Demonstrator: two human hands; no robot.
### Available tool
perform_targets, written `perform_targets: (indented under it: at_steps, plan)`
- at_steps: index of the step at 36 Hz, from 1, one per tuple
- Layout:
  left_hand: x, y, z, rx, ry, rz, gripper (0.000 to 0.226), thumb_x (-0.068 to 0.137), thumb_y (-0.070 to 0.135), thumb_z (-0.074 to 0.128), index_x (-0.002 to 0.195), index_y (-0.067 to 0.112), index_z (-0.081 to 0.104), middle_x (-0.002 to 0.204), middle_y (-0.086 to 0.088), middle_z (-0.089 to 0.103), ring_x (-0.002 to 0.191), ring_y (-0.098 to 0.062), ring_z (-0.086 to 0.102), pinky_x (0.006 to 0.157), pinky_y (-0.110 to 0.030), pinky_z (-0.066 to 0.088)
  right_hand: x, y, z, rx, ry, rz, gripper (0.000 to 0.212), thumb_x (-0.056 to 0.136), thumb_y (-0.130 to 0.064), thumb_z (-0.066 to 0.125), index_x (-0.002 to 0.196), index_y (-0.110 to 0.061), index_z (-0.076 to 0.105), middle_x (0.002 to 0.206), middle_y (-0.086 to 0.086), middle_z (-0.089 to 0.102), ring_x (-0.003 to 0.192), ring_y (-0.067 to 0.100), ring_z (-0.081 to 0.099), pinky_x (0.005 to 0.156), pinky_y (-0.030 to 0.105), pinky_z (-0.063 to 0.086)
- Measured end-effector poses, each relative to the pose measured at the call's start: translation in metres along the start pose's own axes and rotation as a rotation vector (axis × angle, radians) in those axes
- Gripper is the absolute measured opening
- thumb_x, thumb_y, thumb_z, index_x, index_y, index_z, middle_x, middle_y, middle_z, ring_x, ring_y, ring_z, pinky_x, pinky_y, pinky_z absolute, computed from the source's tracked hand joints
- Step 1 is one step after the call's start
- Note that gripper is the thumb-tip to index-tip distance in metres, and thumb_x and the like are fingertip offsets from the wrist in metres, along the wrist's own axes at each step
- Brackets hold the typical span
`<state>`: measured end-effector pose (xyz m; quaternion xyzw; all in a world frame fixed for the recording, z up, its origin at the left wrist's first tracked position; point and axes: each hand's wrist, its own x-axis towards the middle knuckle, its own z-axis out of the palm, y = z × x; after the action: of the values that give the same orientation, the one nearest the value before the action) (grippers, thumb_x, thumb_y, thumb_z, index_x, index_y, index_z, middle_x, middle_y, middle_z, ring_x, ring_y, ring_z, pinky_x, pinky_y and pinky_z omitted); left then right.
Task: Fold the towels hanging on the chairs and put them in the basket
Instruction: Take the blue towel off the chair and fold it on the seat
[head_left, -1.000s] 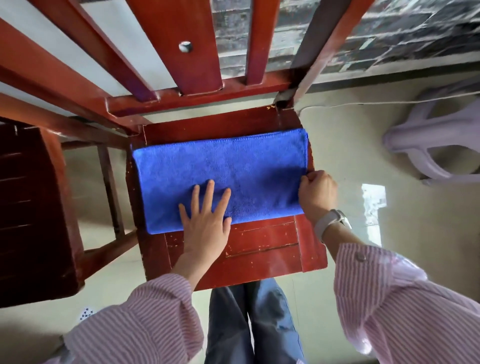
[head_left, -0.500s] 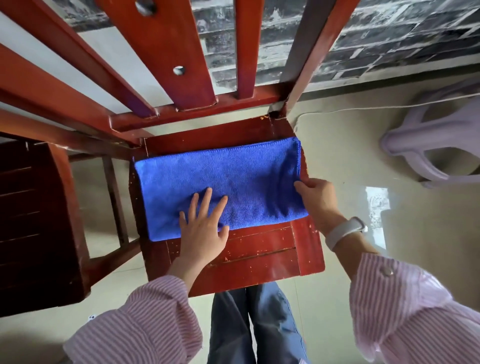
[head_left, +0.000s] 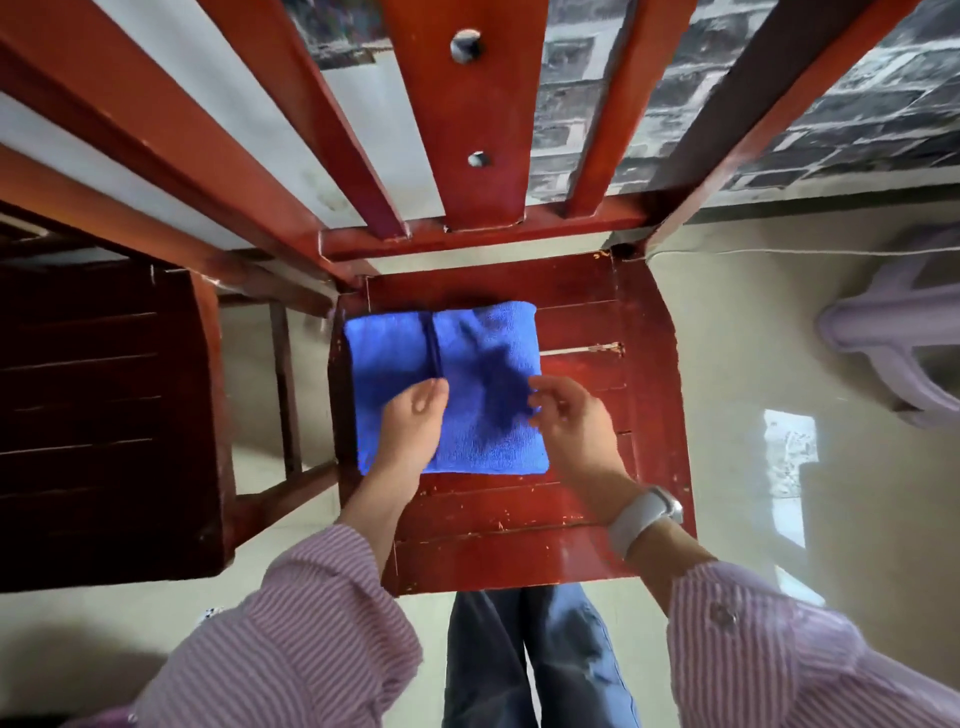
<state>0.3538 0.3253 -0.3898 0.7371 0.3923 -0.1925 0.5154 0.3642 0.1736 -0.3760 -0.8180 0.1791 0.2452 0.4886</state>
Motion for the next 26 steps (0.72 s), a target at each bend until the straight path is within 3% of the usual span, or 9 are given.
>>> perform_targets:
  at_steps: [2, 3, 5, 7, 9, 14, 17, 21, 26]
  plan:
    - [0.001, -0.001, 0.009, 0.168, 0.08, 0.093, 0.041, 0.09, 0.021, 0.056, 0.054, 0.019, 0.036, 0.061, -0.01, 0.047, 0.058, -0.02, 0.04, 0.058, -0.03, 0.026, 0.0, 0.007, -0.004, -0.074, 0.008, -0.03, 0.027, 0.088, -0.009, 0.043, 0.106, -0.01, 0.064, 0.098, 0.012, 0.065, 0.089, 0.026, 0.062, 0.082, 0.033, 0.047]
    - [-0.001, 0.001, 0.013, 0.23, 0.114, 0.122, 0.043, 0.089, 0.022, 0.056, 0.053, 0.016, 0.034, 0.061, -0.019, 0.048, 0.059, -0.028, 0.041, 0.058, -0.031, 0.021, 0.0, 0.008, -0.007, -0.121, 0.007, -0.042, 0.028, 0.088, -0.012, 0.043, 0.107, -0.011, 0.064, 0.098, 0.009, 0.064, 0.089, 0.023, 0.06, 0.08, 0.028, 0.044]
    - [-0.001, 0.003, 0.02, 0.318, 0.2, 0.135, 0.033, 0.09, 0.023, 0.054, 0.062, 0.007, 0.045, 0.077, -0.025, 0.06, 0.076, -0.038, 0.05, 0.06, -0.036, 0.018, -0.001, 0.009, -0.011, -0.183, 0.039, -0.072, 0.028, 0.089, -0.009, 0.044, 0.108, -0.013, 0.064, 0.096, 0.004, 0.059, 0.091, 0.02, 0.056, 0.077, 0.023, 0.037]
    - [0.001, 0.002, 0.025, 0.271, 0.253, 0.122, 0.026, 0.091, 0.024, 0.053, 0.089, 0.0, 0.06, 0.092, -0.023, 0.065, 0.09, -0.039, 0.055, 0.071, -0.038, 0.03, -0.002, 0.009, -0.012, -0.217, 0.092, -0.129, 0.03, 0.089, -0.007, 0.042, 0.11, -0.013, 0.063, 0.095, 0.001, 0.053, 0.093, 0.024, 0.056, 0.077, 0.022, 0.036]
    - [-0.002, 0.004, 0.024, 0.172, 0.311, 0.134, 0.027, 0.091, 0.022, 0.053, 0.104, -0.001, 0.061, 0.097, -0.02, 0.066, 0.09, -0.035, 0.056, 0.076, -0.033, 0.036, -0.002, 0.006, -0.009, -0.269, 0.101, -0.209, 0.039, 0.085, -0.011, 0.037, 0.116, -0.013, 0.06, 0.098, 0.005, 0.052, 0.092, 0.027, 0.053, 0.078, 0.026, 0.037]
    - [-0.013, 0.002, 0.0, 0.007, 0.435, 0.283, 0.021, 0.09, 0.011, 0.054, 0.106, -0.001, 0.06, 0.092, -0.007, 0.063, 0.082, -0.016, 0.053, 0.065, -0.003, 0.033, 0.004, -0.011, 0.013, -0.449, -0.011, -0.47, 0.048, 0.083, -0.021, 0.032, 0.127, -0.017, 0.052, 0.127, 0.011, 0.051, 0.111, 0.024, 0.044, 0.091, 0.04, 0.041]
    - [-0.001, -0.017, -0.016, 0.002, 0.445, 0.187, 0.023, 0.093, 0.013, 0.049, 0.11, 0.0, 0.058, 0.098, -0.006, 0.06, 0.092, -0.019, 0.054, 0.073, -0.012, 0.033, 0.016, -0.022, 0.034, -0.705, -0.102, -0.586, 0.048, 0.082, -0.021, 0.034, 0.126, -0.02, 0.052, 0.133, 0.016, 0.05, 0.121, 0.04, 0.047, 0.094, 0.054, 0.041]
    - [0.018, -0.04, -0.03, 0.055, 0.378, 0.045, 0.026, 0.096, 0.016, 0.042, 0.112, 0.0, 0.054, 0.107, -0.014, 0.061, 0.103, -0.029, 0.055, 0.079, -0.025, 0.035, 0.034, -0.024, 0.053, -1.05, -0.238, -0.663, 0.054, 0.076, -0.029, 0.036, 0.127, -0.023, 0.053, 0.137, 0.018, 0.047, 0.124, 0.043, 0.044, 0.093, 0.063, 0.037]
    - [0.019, -0.045, -0.039, 0.202, 0.289, 0.124, 0.028, 0.098, 0.019, 0.035, 0.107, -0.001, 0.054, 0.101, -0.017, 0.061, 0.098, -0.031, 0.055, 0.069, -0.028, 0.028, 0.042, -0.02, 0.064, -1.232, -0.235, -0.661, 0.053, 0.078, -0.031, 0.034, 0.126, -0.021, 0.054, 0.137, 0.015, 0.048, 0.126, 0.039, 0.043, 0.097, 0.065, 0.032]
